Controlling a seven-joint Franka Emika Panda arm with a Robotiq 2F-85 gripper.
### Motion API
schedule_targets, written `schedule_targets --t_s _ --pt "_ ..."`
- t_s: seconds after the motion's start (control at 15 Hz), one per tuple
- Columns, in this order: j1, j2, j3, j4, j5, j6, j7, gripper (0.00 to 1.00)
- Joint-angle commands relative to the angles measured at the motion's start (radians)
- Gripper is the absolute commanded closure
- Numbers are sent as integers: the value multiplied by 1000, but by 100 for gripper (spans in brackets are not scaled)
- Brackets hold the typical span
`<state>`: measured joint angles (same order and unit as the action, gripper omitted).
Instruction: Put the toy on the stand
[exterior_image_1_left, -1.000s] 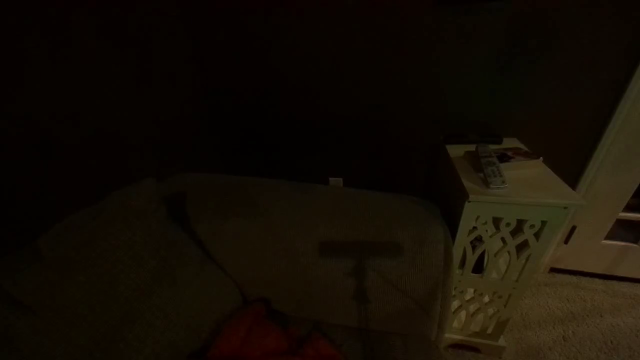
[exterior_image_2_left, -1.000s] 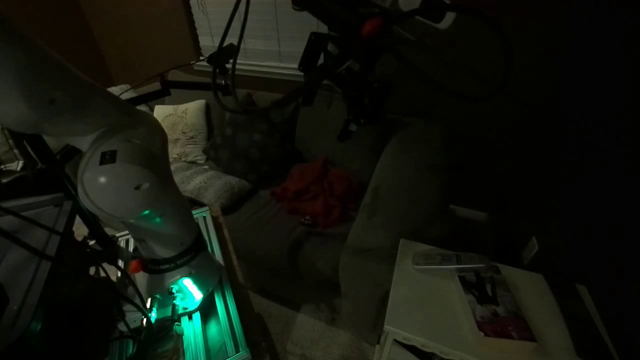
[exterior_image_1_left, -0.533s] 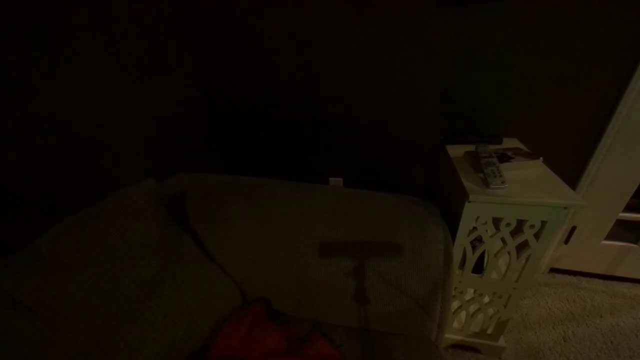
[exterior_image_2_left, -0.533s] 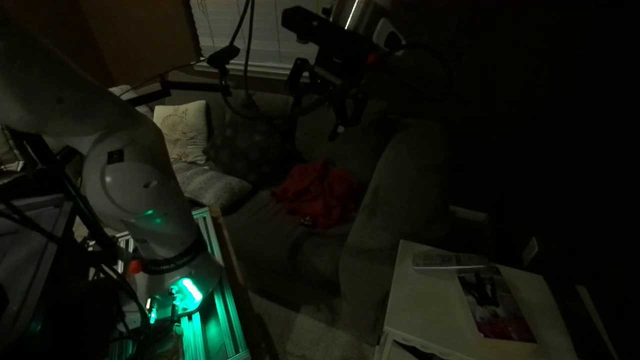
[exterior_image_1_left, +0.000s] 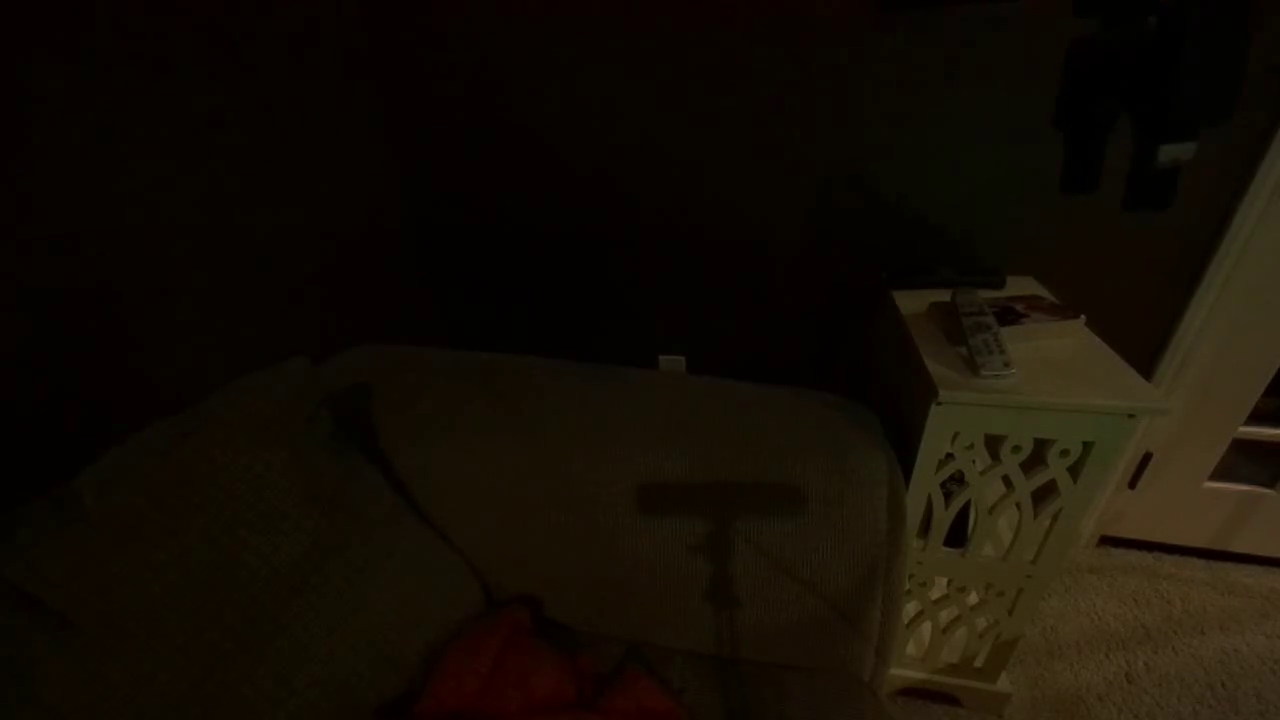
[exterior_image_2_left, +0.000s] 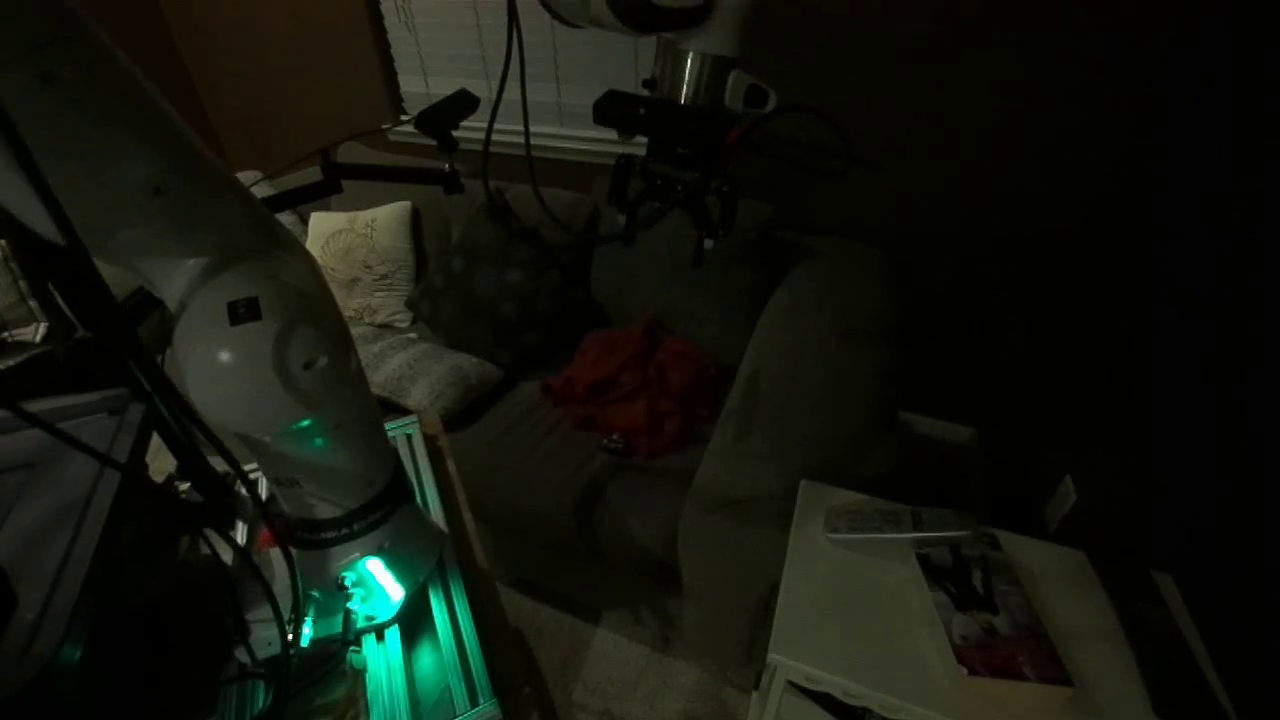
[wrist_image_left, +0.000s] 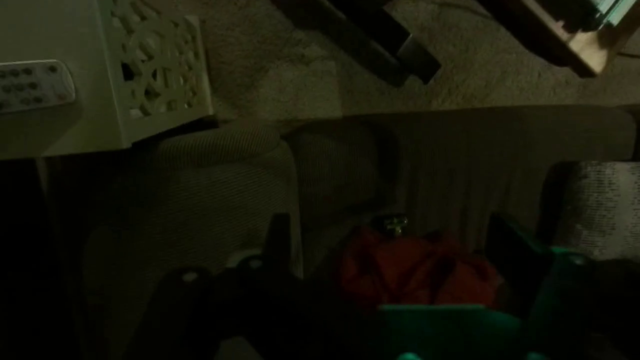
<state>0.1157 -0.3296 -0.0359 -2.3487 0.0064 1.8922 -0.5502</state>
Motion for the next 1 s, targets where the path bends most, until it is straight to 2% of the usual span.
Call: schedule_targets --t_s 0.0,0.27,0.47,0.73,0.8,0.93 --pt "2 2 14 2 0 4 10 0" --pt "1 26 21 5 10 10 50 0" --pt "18 172 24 -29 90 166 66 0" --pt "47 352 52 -76 301 382 -97 0" --pt "48 393 76 -80 329 430 -141 0" --pt "48 467 135 -78 308 483 -185 0"
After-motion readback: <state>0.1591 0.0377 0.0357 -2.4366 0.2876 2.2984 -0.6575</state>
